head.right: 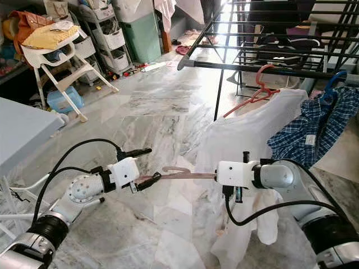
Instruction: Hang hanger
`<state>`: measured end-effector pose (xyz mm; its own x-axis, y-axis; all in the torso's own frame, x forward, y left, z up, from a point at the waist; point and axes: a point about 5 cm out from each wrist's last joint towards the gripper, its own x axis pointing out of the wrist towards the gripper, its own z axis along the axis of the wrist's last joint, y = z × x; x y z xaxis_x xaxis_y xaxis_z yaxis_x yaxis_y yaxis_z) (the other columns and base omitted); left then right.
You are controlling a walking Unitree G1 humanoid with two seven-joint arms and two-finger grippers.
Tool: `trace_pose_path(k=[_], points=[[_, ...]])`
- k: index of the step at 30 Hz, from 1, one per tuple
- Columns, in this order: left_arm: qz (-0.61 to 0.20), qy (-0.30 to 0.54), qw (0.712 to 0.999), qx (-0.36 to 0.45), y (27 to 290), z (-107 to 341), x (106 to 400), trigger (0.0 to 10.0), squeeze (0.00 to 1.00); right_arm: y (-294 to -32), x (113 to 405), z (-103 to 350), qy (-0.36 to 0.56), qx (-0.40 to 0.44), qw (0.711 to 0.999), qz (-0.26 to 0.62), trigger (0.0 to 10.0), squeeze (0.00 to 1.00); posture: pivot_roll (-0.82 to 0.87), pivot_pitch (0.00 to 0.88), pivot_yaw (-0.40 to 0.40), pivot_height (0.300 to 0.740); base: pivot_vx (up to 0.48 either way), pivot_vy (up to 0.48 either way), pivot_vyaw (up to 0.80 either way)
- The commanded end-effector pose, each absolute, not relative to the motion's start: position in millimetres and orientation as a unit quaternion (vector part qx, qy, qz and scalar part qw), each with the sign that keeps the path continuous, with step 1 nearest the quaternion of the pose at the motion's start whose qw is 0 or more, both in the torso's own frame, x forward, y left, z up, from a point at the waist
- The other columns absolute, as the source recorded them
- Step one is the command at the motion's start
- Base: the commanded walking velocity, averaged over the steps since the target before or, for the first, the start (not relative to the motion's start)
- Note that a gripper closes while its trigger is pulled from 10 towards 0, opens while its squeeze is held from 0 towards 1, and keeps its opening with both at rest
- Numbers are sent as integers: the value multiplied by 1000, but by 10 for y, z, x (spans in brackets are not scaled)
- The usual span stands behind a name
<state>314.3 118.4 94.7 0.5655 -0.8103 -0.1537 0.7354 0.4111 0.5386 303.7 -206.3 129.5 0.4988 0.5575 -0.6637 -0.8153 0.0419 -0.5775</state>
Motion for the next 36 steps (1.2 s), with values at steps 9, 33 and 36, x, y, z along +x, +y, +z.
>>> trace_pose_path(k=[9, 33, 36], points=[[-408, -101, 873, 247, 1304, 1140, 3227, 10000, 0, -2173, 3135, 1223, 127, -522, 726, 430, 10000, 0, -141, 34, 167, 740, 0, 0, 0], [-501, -24, 816, 288, 1335, 881, 3060, 10000, 0, -2252, 3257, 1444, 87, -546, 724, 413, 10000, 0, -140, 30, 171, 740, 0, 0, 0], [-515, -13, 808, 287, 1314, 845, 3043, 10000, 0, -2169, 3204, 1501, 69, -537, 714, 444, 10000, 0, -141, 30, 172, 740, 0, 0, 0]])
